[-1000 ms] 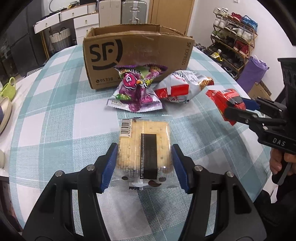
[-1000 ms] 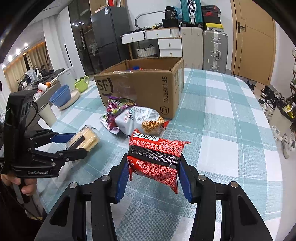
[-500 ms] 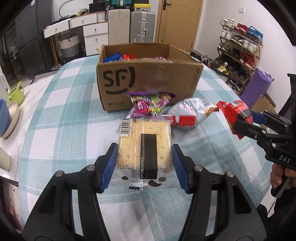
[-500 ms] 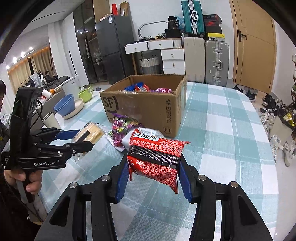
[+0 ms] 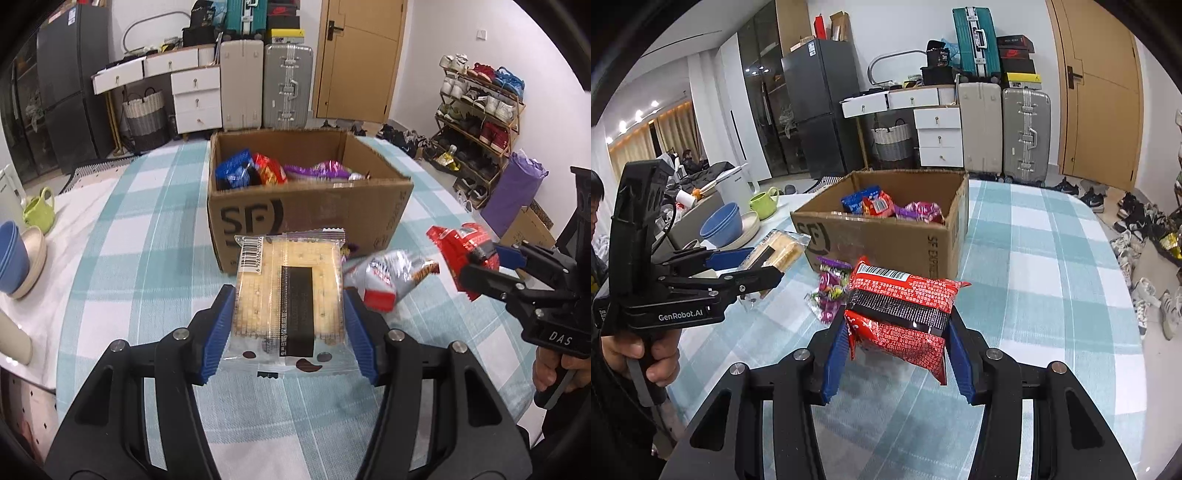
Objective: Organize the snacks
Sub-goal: 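Carry both packets over the box and lower them inside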
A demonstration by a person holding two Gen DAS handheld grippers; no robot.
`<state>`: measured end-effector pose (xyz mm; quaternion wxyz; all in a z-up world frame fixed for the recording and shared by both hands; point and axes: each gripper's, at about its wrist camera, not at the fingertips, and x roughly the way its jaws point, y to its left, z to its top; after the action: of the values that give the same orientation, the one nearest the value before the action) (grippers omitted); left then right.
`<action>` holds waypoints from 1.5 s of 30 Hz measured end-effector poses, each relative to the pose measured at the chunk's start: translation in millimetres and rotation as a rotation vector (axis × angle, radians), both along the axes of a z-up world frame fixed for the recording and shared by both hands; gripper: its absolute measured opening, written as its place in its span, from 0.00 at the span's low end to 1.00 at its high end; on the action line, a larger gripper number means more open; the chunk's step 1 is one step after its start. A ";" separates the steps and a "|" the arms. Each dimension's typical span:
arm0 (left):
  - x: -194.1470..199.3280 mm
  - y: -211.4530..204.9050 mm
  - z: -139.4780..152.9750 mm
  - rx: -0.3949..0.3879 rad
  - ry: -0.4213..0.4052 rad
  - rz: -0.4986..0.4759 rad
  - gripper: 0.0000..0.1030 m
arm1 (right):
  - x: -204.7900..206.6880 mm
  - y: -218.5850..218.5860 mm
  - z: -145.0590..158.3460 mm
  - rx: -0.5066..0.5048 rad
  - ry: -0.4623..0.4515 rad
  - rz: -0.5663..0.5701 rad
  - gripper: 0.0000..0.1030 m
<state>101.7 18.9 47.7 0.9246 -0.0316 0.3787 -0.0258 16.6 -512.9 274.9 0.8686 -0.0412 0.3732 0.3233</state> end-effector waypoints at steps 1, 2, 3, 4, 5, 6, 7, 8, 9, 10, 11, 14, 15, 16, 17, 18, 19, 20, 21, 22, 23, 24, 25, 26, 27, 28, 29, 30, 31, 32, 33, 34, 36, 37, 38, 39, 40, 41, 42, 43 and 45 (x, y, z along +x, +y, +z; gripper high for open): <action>3.8 2.0 0.7 0.000 -0.003 0.002 0.54 | 1.7 0.9 1.5 0.001 -0.007 0.000 0.48; 6.4 2.9 3.2 -0.001 -0.007 0.004 0.54 | 3.2 2.0 4.9 0.003 -0.017 0.000 0.48; 9.2 4.0 6.1 -0.004 -0.011 0.000 0.54 | 5.1 3.3 8.4 0.004 -0.026 0.000 0.48; 11.8 4.3 8.8 -0.007 -0.014 0.001 0.54 | 7.6 4.6 11.4 0.003 -0.034 -0.001 0.48; 15.0 5.4 11.5 -0.010 -0.018 0.001 0.54 | 9.8 5.9 14.4 0.003 -0.040 0.000 0.48; 17.8 6.2 15.0 -0.012 -0.024 -0.001 0.54 | 11.9 6.6 16.6 0.005 -0.044 -0.001 0.48; 20.2 6.2 17.9 -0.012 -0.030 -0.001 0.54 | 14.3 7.5 19.5 0.008 -0.050 -0.003 0.48; 22.9 6.3 21.6 -0.007 -0.038 -0.002 0.54 | 16.0 8.0 21.9 0.011 -0.053 -0.004 0.48; 25.3 6.7 25.8 -0.002 -0.048 -0.001 0.54 | 18.6 8.3 24.7 0.021 -0.056 -0.010 0.48; 28.3 7.3 29.7 0.002 -0.056 -0.001 0.54 | 20.4 8.9 26.3 0.030 -0.056 -0.013 0.48; 31.4 8.6 31.3 0.004 -0.061 0.000 0.54 | 22.6 9.9 27.8 0.035 -0.056 -0.014 0.48; 39.0 11.2 38.6 0.014 -0.078 0.006 0.54 | 29.5 15.2 32.1 0.042 -0.063 -0.016 0.48; 42.3 12.7 41.5 0.014 -0.084 0.008 0.54 | 31.9 17.5 33.9 0.045 -0.066 -0.014 0.48; 46.2 13.9 44.1 0.015 -0.087 0.008 0.54 | 34.1 19.7 35.7 0.046 -0.071 -0.011 0.48; 50.1 15.4 46.5 0.017 -0.091 0.009 0.54 | 36.0 21.9 37.5 0.045 -0.077 -0.010 0.48; 54.8 16.4 47.8 0.020 -0.092 0.011 0.54 | 38.6 23.1 38.3 0.047 -0.080 -0.008 0.48; 58.8 17.4 49.6 0.021 -0.094 0.014 0.54 | 41.5 24.7 39.0 0.048 -0.082 -0.008 0.48; 62.3 18.7 51.3 0.020 -0.098 0.016 0.54 | 44.6 26.9 39.8 0.046 -0.082 -0.009 0.48; 66.1 20.1 52.6 0.016 -0.100 0.014 0.54 | 47.3 28.9 40.5 0.047 -0.084 -0.009 0.48; 70.0 21.3 53.6 0.013 -0.101 0.014 0.54 | 50.1 30.8 41.0 0.047 -0.084 -0.009 0.48; 74.5 22.9 54.3 0.008 -0.102 0.016 0.54 | 52.8 32.2 41.4 0.049 -0.084 -0.010 0.48; 79.0 24.6 54.9 0.006 -0.103 0.015 0.54 | 55.1 33.7 42.1 0.052 -0.085 -0.010 0.48; 83.1 26.0 55.2 0.003 -0.107 0.013 0.54 | 58.6 34.7 41.4 0.052 -0.086 -0.008 0.48; 86.3 27.7 55.1 -0.001 -0.112 0.014 0.54 | 61.8 37.0 41.3 0.046 -0.088 -0.008 0.48; 90.7 29.5 55.2 0.001 -0.111 0.017 0.54 | 65.0 38.2 41.1 0.045 -0.087 -0.009 0.48; 95.2 30.6 55.1 0.005 -0.111 0.021 0.54 | 67.3 38.5 41.0 0.047 -0.086 -0.011 0.48; 98.6 31.1 55.0 0.010 -0.111 0.028 0.54 | 70.7 39.4 41.4 0.052 -0.086 -0.013 0.48; 103.0 32.4 54.6 0.011 -0.109 0.028 0.54 | 74.4 40.3 41.3 0.055 -0.088 -0.014 0.48; 107.1 33.5 54.0 0.011 -0.108 0.027 0.54 | 77.8 41.4 41.3 0.055 -0.088 -0.015 0.48; 111.2 34.5 53.2 0.013 -0.107 0.029 0.54 | 81.8 42.9 41.0 0.059 -0.090 -0.016 0.48; 114.6 34.7 52.0 0.016 -0.106 0.030 0.54 | 85.7 44.0 40.3 0.060 -0.089 -0.015 0.48; 118.0 34.7 50.5 0.017 -0.104 0.030 0.54 | 89.4 44.2 38.3 0.058 -0.087 -0.017 0.48; 124.5 35.8 47.7 0.019 -0.099 0.034 0.54 | 96.1 47.0 36.5 0.056 -0.089 -0.014 0.48; 126.4 36.2 45.8 0.018 -0.097 0.035 0.54 | 99.6 47.9 35.4 0.053 -0.088 -0.013 0.48; 129.3 37.1 44.2 0.017 -0.094 0.036 0.54 | 103.1 49.1 34.1 0.052 -0.087 -0.014 0.48; 132.1 37.9 42.7 0.016 -0.091 0.039 0.54 | 107.5 50.2 32.4 0.053 -0.085 -0.013 0.48; 134.1 38.6 41.5 0.014 -0.091 0.042 0.54 | 109.9 51.4 31.8 0.051 -0.083 -0.012 0.48; 136.6 39.4 40.2 0.013 -0.090 0.044 0.54 | 113.5 52.5 30.9 0.049 -0.086 -0.017 0.48; 140.1 40.8 38.1 0.011 -0.088 0.048 0.54 | 116.8 53.1 30.1 0.051 -0.086 -0.016 0.48; 143.0 42.0 36.7 0.009 -0.085 0.050 0.54 | 119.4 54.0 29.0 0.051 -0.085 -0.015 0.48; 150.2 44.7 31.9 0.007 -0.074 0.057 0.54 | 126.2 57.7 26.1 0.041 -0.083 -0.012 0.48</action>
<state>251.9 63.6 79.6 0.9385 -0.0380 0.3433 0.0007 142.7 -455.2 300.9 0.8858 -0.0344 0.3305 0.3238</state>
